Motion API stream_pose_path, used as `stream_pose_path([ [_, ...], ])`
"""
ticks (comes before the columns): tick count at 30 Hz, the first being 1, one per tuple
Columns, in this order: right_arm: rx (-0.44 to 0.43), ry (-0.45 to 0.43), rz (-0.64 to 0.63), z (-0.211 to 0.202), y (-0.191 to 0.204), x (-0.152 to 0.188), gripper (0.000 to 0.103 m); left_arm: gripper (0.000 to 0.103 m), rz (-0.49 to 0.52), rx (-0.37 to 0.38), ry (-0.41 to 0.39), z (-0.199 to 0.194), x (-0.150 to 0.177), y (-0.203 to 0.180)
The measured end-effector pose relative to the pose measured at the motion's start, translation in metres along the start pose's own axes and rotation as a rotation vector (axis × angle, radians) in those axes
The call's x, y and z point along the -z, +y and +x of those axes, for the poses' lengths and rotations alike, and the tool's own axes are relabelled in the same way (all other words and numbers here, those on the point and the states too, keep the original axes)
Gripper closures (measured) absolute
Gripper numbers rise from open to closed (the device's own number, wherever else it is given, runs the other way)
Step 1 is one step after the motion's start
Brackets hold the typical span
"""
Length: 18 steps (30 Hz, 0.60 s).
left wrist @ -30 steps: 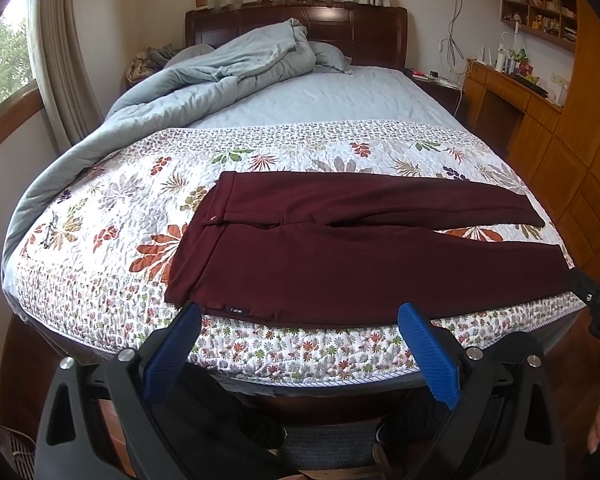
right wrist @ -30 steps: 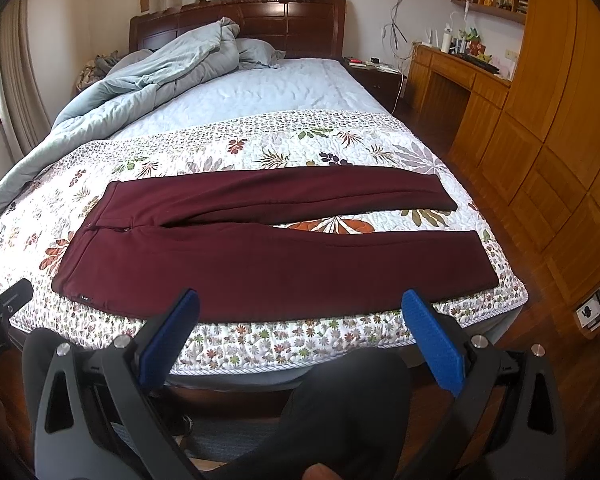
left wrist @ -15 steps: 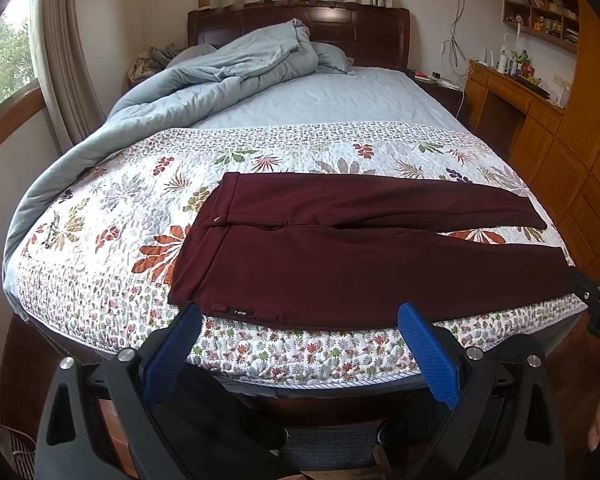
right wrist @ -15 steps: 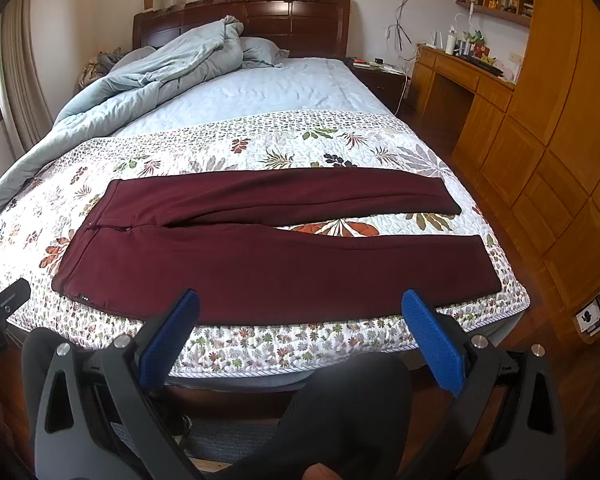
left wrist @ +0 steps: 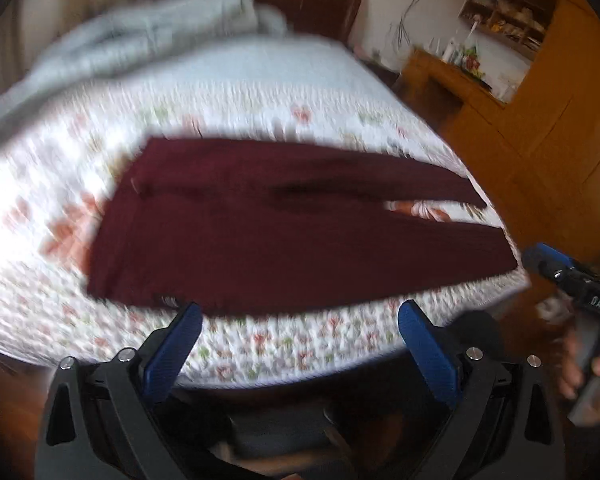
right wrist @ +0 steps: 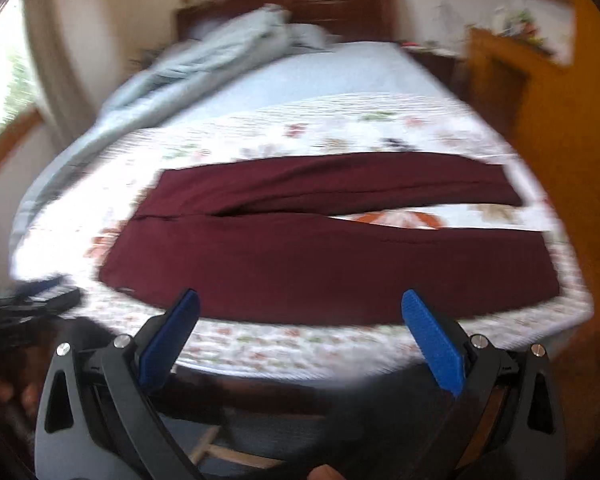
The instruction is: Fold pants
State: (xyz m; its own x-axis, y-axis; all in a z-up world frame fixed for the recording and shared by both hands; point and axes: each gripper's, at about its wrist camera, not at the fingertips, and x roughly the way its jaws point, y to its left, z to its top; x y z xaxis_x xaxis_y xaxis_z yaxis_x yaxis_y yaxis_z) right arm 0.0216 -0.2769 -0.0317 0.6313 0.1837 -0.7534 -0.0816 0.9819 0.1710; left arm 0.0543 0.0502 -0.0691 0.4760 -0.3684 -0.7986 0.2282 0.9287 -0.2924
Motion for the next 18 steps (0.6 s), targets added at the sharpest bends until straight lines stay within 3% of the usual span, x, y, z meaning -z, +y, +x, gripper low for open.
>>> stream_pose_path([
  [1,-0.029,-0.002,-0.004,0.007,-0.005,0.000,0.002,0.004,0.006,-0.013,0.024,0.008,-0.004,0.015],
  [3,-0.030,0.043,-0.028,0.030,-0.015,-0.002,0.002,0.004,0.039,-0.108,0.034,0.017,-0.018,0.048],
  [5,-0.041,0.085,-0.028,0.051,-0.024,-0.002,0.002,0.004,0.011,-0.122,0.053,0.022,-0.039,0.083],
  [11,-0.135,0.199,0.049,0.099,-0.040,0.002,0.002,0.004,-0.164,0.110,0.054,0.050,-0.133,0.198],
  [15,-0.200,0.263,0.069,0.128,-0.042,0.002,0.002,0.004,-0.204,0.164,0.028,0.094,-0.197,0.249],
  [18,-0.250,0.298,0.093,0.144,-0.045,-0.005,0.002,0.004,-0.206,0.153,0.024,0.138,-0.238,0.280],
])
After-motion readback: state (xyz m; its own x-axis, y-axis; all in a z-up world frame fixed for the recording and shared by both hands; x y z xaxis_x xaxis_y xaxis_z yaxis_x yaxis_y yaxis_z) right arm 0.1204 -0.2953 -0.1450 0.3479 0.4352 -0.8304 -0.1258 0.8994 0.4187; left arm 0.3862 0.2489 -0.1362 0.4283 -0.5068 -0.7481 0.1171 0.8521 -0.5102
